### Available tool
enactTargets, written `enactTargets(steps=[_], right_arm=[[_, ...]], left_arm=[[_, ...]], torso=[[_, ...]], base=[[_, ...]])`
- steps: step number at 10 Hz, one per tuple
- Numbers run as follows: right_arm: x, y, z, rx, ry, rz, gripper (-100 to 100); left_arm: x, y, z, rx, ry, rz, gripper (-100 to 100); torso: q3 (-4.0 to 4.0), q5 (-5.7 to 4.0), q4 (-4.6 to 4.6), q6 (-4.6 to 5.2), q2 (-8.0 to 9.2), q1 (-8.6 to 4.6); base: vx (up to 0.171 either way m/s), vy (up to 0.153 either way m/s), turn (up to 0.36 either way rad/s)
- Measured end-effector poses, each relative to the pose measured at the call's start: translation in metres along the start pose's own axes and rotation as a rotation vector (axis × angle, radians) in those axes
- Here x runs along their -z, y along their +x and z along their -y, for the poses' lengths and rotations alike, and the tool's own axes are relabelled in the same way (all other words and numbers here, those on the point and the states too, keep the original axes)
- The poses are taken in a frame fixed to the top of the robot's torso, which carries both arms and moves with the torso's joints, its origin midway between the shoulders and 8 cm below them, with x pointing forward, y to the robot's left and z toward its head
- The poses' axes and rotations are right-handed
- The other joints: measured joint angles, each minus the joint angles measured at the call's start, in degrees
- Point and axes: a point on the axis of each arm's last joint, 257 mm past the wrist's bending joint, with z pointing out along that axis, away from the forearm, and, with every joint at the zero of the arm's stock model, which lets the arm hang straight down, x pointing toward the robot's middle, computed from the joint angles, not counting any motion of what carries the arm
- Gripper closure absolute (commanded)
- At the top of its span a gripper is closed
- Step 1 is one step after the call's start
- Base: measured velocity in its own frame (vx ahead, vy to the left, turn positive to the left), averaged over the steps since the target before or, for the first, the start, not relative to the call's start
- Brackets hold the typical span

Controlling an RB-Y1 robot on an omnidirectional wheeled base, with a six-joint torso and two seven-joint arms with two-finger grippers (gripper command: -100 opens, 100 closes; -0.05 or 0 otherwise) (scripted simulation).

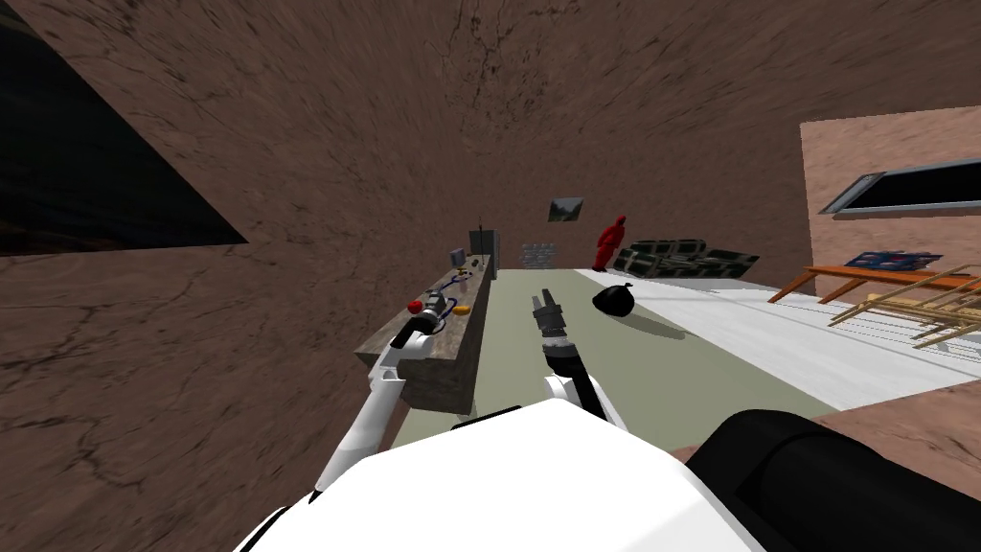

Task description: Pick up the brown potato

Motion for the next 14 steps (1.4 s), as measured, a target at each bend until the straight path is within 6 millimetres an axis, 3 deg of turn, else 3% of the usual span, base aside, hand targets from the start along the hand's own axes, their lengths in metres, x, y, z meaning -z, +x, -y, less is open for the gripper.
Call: enactTargets(steps=[7, 14], right_arm=[[0.000, 0.000, 0.000, 0.000, 0.000, 0.000, 0], [0.000, 0.000, 0.000, 0.000, 0.000, 0.000, 0]], left_arm=[[-0.038, 0.002, -0.050, 0.031, -0.211, -0.046, -100], [-0.054, -0.013, -0.098, 0.065, -0.403, -0.046, -100]], torso=[[0.00, -0.02, 0.00, 0.02, 0.00, -0.08], [-0.03, -0.03, -0.01, 0.00, -0.05, -0.11]], base=[[-0.042, 0.056, -0.121], [-0.029, 0.033, -0.113]])
